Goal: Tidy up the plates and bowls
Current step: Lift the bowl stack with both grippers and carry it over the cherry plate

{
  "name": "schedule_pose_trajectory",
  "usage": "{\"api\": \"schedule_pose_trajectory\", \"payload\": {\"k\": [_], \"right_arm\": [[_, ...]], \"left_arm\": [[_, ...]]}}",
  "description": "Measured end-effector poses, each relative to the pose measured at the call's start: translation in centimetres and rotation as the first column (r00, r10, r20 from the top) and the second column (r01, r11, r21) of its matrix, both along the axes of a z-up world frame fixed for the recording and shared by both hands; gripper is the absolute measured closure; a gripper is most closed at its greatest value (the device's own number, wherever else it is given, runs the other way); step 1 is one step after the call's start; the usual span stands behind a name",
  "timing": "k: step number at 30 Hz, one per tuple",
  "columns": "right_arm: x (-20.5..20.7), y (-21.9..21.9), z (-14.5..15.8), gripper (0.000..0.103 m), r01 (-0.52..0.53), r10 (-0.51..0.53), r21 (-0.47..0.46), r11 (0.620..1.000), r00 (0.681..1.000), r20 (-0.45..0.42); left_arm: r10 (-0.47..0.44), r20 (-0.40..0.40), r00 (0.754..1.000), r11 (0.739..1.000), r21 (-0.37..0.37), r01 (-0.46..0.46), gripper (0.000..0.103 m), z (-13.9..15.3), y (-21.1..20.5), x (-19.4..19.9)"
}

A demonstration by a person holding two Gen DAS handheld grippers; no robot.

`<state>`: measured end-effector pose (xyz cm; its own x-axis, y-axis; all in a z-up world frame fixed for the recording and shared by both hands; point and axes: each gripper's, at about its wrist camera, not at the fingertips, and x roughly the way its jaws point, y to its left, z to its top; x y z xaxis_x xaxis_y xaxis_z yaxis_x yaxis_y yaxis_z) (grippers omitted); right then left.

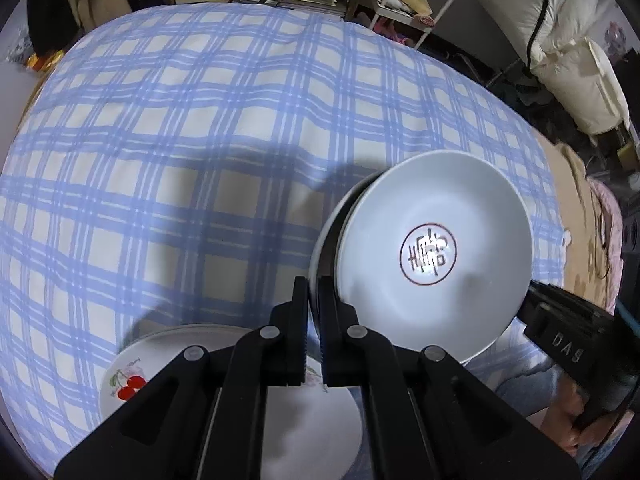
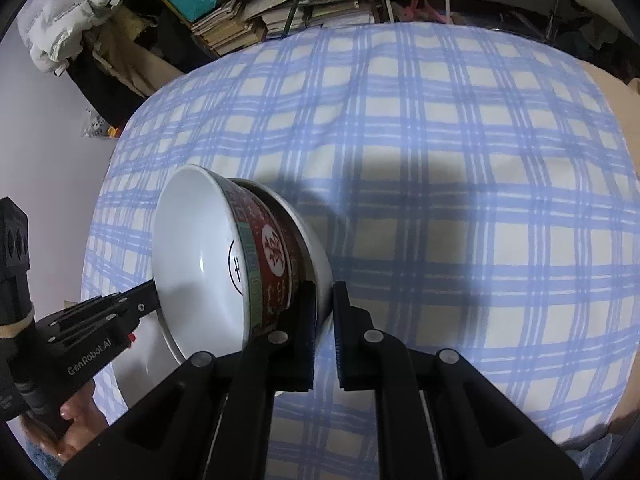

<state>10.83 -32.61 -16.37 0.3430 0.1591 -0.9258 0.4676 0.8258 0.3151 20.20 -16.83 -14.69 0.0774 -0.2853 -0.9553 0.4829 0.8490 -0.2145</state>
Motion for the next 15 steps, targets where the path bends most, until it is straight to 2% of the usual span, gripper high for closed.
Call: {"api": "schedule_pose_trajectory", "payload": {"k": [8,15], "right_arm": [[-0.3,-0.4,0.8,0.091,0.022,-0.023,0.034,0.999,1.000,0.018],[-0.5,0.3,3.0,0.091,0.022,-0.022,0.007,1.000,0.999,0.034]], "left_arm": [[-0.015,0.038,0.999,1.000,0.001,0.015,0.100,1.9,-0.3,0.3],[0.006,0.039,0.999,1.000,-0.013,-0.005,0.100,3.5,0.8,-0.2]]}}
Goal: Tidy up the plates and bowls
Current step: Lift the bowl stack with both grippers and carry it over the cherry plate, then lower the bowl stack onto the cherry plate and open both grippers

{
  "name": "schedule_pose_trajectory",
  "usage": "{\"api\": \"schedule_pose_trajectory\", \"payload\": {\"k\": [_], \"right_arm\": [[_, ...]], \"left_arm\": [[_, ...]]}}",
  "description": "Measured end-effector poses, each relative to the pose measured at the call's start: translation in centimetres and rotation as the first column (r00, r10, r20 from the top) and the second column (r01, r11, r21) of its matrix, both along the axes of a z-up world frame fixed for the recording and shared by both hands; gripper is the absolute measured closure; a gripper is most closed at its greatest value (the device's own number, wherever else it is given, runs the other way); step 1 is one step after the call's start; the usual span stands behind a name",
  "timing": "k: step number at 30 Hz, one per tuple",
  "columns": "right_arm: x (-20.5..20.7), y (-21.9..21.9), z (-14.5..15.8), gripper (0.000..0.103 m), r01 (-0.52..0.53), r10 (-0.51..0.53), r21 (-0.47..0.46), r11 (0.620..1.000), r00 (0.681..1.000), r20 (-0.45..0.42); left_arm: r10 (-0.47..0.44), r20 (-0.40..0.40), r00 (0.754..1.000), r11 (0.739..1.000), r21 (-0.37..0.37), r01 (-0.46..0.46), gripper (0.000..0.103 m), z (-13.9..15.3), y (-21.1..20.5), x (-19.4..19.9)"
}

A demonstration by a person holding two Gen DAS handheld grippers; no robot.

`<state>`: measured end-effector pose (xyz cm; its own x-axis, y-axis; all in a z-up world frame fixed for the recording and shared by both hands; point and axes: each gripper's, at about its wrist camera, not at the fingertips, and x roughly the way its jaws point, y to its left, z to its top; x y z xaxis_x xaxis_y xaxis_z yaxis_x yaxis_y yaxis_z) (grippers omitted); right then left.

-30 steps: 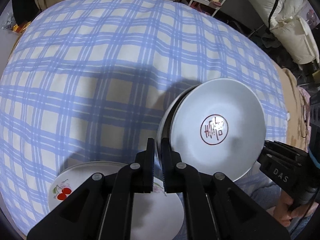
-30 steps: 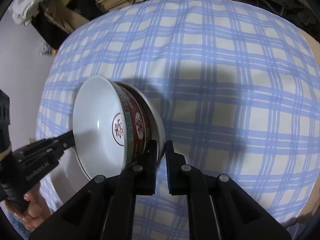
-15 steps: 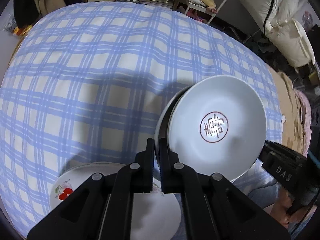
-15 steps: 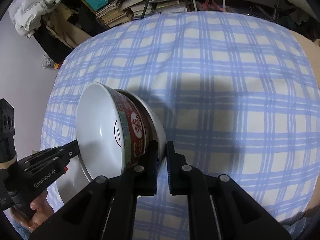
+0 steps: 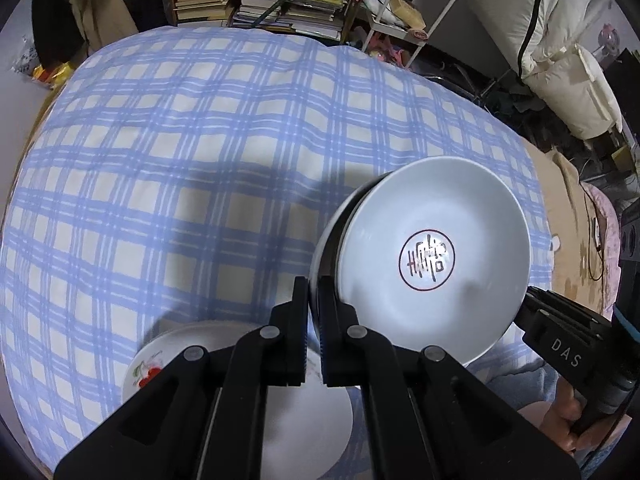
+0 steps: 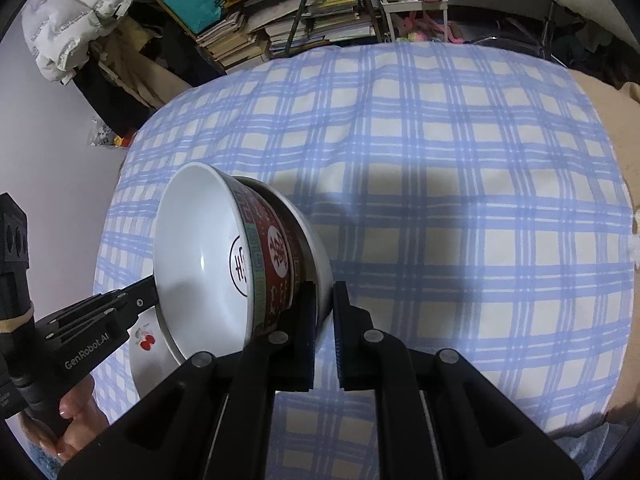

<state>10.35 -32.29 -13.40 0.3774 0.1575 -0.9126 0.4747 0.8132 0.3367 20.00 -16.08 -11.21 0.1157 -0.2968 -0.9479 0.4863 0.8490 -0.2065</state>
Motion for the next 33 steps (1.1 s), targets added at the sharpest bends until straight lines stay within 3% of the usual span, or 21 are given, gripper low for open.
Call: {"api": "schedule_pose_trajectory", "payload": {"k": [12,18,22,29,33], "right_arm": [[0.4,6.2,2.5,0.091,-0.097,0.097,0.001,0.995,0.994,0.041],[0.4,10.4,1.3,0.091,-0.154,0.153,0.030,0.988,0.988,0.034],[0.4,12.5,-0.6,0.092,-0.185,0.186,0.028,0.982,0.982,-0.018],[0.5,12.8,-1.4,0.093,-0.203,0.206,0.074,0.976,0.978,-0.038],[0.1,12.2,-0.4,0.093,-0.195,0.194,0.088,0.977,0.981,0.020]], "left_arm": [[0.102,0.030,0.994,0.994,0.023,-0.103,0.100,2.7,7.3,-1.3],[0.156,0.016,0.988,0.985,0.078,-0.157,0.100,1.8,11.6,-2.1],[0.176,-0.016,0.984,0.977,0.125,-0.173,0.100,-0.4,13.0,-2.8],[0.206,-0.047,0.978,0.977,0.062,-0.203,0.099,-1.3,15.2,-3.0],[0.186,0.029,0.982,0.978,0.085,-0.188,0.094,-0.1,14.7,-4.0]]}}
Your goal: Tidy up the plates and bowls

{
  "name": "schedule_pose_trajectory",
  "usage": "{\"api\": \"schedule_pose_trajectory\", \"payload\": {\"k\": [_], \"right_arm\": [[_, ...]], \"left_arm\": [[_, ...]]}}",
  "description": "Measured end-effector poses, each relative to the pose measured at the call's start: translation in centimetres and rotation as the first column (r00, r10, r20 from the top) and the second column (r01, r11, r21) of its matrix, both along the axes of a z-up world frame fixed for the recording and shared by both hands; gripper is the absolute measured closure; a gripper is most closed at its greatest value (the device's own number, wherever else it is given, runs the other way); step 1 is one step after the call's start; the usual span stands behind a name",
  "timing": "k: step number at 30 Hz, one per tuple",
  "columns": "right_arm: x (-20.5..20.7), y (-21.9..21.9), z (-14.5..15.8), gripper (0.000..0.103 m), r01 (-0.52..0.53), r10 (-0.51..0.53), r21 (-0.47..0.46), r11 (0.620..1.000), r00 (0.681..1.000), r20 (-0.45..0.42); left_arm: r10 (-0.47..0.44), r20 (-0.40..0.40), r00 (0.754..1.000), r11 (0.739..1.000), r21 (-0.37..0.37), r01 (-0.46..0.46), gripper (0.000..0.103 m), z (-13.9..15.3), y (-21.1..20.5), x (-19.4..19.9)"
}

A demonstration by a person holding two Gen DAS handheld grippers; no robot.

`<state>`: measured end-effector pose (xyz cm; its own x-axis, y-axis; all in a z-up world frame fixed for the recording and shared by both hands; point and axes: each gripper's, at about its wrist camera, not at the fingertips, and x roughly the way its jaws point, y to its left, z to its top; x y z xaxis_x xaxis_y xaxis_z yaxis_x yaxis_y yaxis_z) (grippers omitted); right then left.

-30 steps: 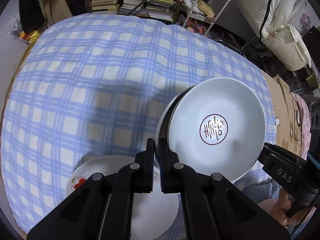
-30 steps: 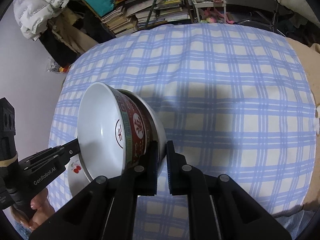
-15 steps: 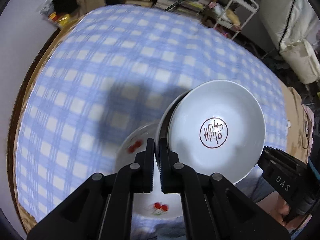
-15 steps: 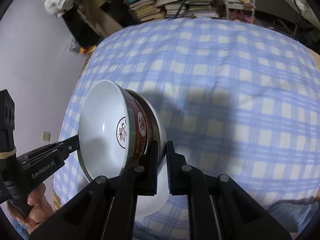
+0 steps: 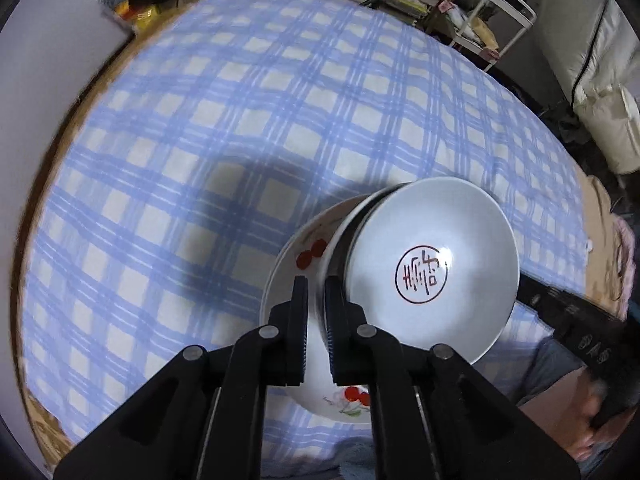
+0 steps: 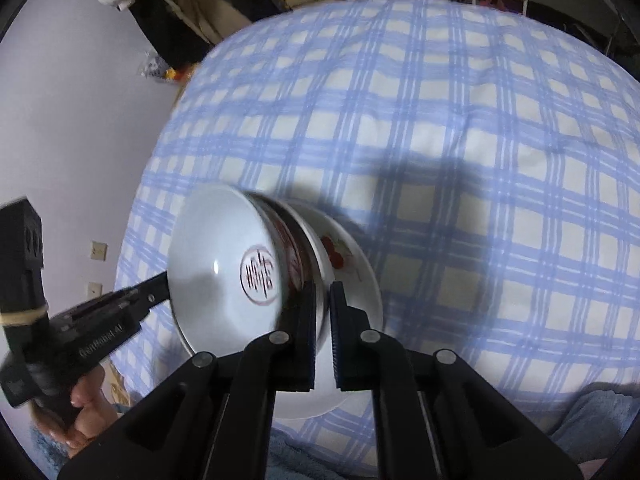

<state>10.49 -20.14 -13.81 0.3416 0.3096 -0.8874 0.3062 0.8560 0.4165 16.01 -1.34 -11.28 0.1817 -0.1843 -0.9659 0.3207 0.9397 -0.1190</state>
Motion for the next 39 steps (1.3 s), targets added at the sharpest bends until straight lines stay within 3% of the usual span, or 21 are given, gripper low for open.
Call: {"api": "schedule_pose_trajectory", "payload": {"k": [7,12,14,16,19,20,22,27,32,39], "right_arm": [[-0.8,0.2,2.6,0.093,-0.025,0.026,-0.024,0.999,0.998,0.055],[-2.5,1.1,5.4,0.089,-0.079,0.087,-0.062,0.995,0.988,0.129],[-3.5,1.4,6.5,0.067,-0.097,0.109,-0.083,0.992,0.980,0.165],[-4.5,1.8,7.5,0.054,-0.117,0.135,-0.100,0.988,0.970,0.202],[-6.0,2.4,9.0,0.046,-0.118,0.157,-0.165,0.979,0.956,0.249],[-6.6,2.6,9.5,0.036,-0.108,0.158,-0.189,0.976,0.949,0.273],[-7.6,2.7,10.3,0.026,-0.091,0.159,-0.221,0.971,0.937,0.312],[-9.6,2.3,11.4,0.000,-0.059,0.149,-0.247,0.967,0.919,0.364],[-11.7,2.1,12.0,0.000,-0.031,0.150,-0.270,0.962,0.889,0.432],[-13.9,1.2,11.9,0.000,0.083,0.095,-0.290,0.953,0.830,0.549]], "left_arm": [[0.008,0.084,0.996,0.997,0.078,-0.015,0.091,1.8,0.3,-1.8],[0.039,0.196,0.980,0.991,0.119,-0.063,0.085,4.7,1.3,-4.0],[0.044,0.246,0.968,0.990,0.116,-0.074,0.082,6.1,1.8,-5.1],[0.042,0.281,0.959,0.991,0.109,-0.075,0.073,7.2,2.0,-6.1],[0.042,0.351,0.935,0.989,0.117,-0.089,0.067,8.9,2.2,-7.8],[0.042,0.373,0.927,0.988,0.124,-0.095,0.065,9.3,2.4,-8.4],[0.046,0.411,0.910,0.987,0.120,-0.104,0.041,10.1,2.6,-9.6],[0.075,0.549,0.833,0.983,0.100,-0.154,0.019,12.1,3.5,-13.2],[0.079,0.652,0.754,0.985,0.063,-0.158,0.009,13.0,4.0,-16.3],[0.131,0.654,0.745,0.980,0.028,-0.197,0.006,12.1,4.6,-17.4]]}}
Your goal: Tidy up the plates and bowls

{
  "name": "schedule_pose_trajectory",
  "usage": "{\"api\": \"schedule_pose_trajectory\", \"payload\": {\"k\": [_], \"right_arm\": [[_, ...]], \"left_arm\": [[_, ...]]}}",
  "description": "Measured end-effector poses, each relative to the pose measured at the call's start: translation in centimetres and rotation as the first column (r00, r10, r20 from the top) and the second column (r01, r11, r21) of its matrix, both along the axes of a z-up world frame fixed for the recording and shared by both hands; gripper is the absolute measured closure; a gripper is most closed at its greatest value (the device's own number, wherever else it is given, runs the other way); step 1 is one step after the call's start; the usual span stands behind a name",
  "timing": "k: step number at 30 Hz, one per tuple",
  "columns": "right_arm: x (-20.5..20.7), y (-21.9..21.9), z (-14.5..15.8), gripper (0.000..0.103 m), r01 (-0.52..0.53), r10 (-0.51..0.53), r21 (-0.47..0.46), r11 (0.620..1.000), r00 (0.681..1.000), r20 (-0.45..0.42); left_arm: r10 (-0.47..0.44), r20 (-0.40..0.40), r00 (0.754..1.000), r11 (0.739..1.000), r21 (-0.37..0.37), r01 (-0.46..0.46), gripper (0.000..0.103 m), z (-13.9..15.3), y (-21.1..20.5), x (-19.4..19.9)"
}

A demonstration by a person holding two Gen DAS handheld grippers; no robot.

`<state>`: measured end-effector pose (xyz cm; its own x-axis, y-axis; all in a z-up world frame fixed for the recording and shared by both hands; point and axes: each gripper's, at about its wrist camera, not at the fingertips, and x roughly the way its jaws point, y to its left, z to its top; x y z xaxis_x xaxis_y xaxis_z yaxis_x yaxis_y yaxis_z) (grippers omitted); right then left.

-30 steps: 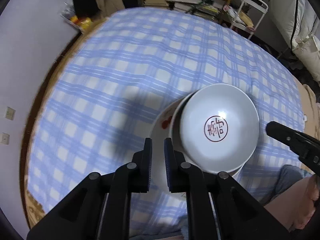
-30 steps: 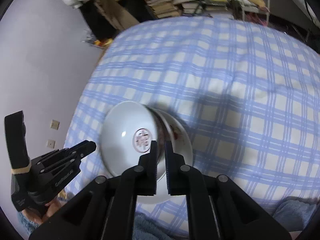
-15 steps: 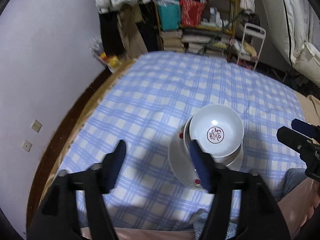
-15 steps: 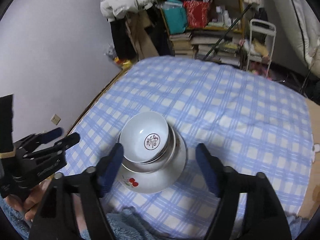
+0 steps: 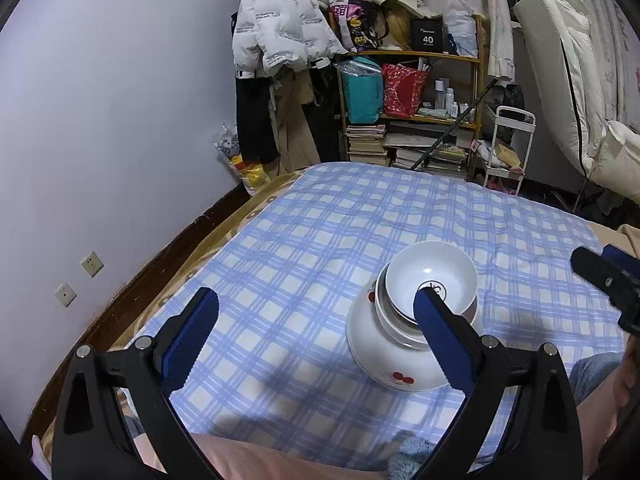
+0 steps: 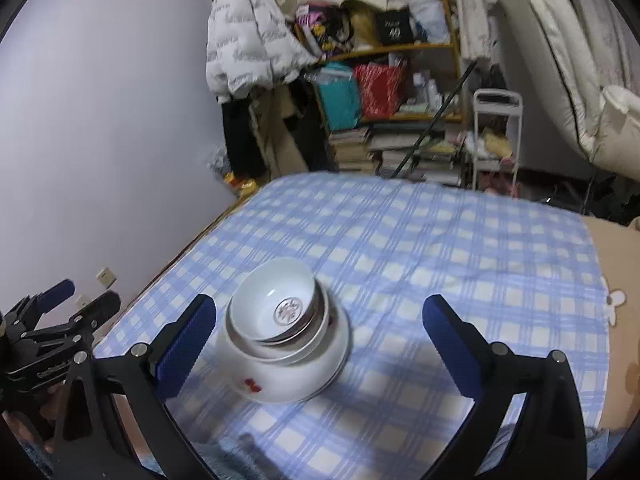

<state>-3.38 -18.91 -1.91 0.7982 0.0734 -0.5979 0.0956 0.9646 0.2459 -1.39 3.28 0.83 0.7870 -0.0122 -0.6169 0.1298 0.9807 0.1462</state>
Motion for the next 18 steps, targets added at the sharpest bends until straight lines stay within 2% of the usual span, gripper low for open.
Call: {"api": "schedule_pose_trajectory", "payload": {"k": [4,18], "right_arm": [[-0.4,-0.1,0.2,0.000,0.013,-0.012,-0.021,1.000,0.999,0.049],[-0.3,0.9,-1.1,0.000,0.006,-0.001,-0.097,0.995,0.999,0.052]], "left_arm": [[-0.008,0.033,0.999,0.999,0.031,0.007,0.006,-0.3,-0.5,-0.3],[-0.007,0.068,0.998,0.999,0.050,0.004,0.006,-0.6,-0.9,-0.6]]}}
